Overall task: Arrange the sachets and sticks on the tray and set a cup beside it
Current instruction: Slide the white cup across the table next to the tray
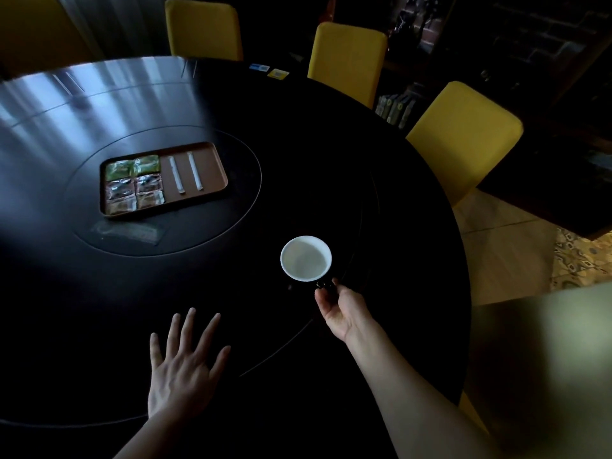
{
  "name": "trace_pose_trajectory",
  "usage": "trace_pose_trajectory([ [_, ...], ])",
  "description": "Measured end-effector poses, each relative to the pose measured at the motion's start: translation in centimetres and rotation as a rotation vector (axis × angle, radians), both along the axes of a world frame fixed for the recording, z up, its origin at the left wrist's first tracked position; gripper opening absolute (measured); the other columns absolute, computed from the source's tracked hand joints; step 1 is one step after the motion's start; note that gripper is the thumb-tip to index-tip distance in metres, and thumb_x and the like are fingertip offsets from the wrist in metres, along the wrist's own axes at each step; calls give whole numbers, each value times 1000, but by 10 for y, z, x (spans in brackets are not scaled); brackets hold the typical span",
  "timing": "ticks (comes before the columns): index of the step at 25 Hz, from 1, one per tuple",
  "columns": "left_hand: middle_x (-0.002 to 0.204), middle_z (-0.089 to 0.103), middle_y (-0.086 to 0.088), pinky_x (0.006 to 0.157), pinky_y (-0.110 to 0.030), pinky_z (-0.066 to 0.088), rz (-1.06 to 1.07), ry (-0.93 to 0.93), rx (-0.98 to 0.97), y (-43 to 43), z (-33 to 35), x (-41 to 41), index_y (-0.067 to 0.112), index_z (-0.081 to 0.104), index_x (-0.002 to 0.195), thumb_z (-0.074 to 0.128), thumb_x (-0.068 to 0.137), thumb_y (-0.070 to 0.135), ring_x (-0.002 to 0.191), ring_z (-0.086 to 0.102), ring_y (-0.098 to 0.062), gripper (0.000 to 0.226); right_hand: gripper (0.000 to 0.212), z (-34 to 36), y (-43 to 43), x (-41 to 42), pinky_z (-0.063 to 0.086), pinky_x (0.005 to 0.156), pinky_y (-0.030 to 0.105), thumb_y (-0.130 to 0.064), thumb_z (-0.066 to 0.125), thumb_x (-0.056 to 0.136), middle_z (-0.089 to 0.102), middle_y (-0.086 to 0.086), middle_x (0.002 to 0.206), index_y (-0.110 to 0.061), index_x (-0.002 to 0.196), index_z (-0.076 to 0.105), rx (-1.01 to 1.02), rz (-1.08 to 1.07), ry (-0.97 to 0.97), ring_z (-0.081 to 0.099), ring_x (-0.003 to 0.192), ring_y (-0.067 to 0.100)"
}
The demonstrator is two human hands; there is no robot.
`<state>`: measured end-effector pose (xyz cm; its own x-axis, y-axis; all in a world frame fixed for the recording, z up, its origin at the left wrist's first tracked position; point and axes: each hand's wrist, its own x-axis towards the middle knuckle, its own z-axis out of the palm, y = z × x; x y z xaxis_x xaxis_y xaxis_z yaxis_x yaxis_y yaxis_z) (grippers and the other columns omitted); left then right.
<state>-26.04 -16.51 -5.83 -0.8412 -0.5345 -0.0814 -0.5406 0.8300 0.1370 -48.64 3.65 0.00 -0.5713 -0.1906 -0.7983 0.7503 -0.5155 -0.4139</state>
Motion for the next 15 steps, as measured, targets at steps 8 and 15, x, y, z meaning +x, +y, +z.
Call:
trace_pose_trajectory([
  [8, 167, 5, 3, 121, -54, -2, 18, -6, 18, 1, 2, -1, 50, 7, 151, 15, 85, 74, 152, -11, -17, 71, 15, -5, -3, 4, 58, 44, 34, -17, 39, 105, 62, 24, 75, -11, 102, 52, 120, 23, 116, 64, 56, 28],
  [15, 165, 15, 0, 120, -53, -2, 17, -19, 52, 3, 10, -3, 47, 20, 151, 26, 85, 72, 152, -2, -21, 71, 26, -13, 17, 9, 61, 59, 32, -38, 60, 94, 64, 11, 94, -12, 92, 65, 625, 391, 638, 65, 70, 15],
])
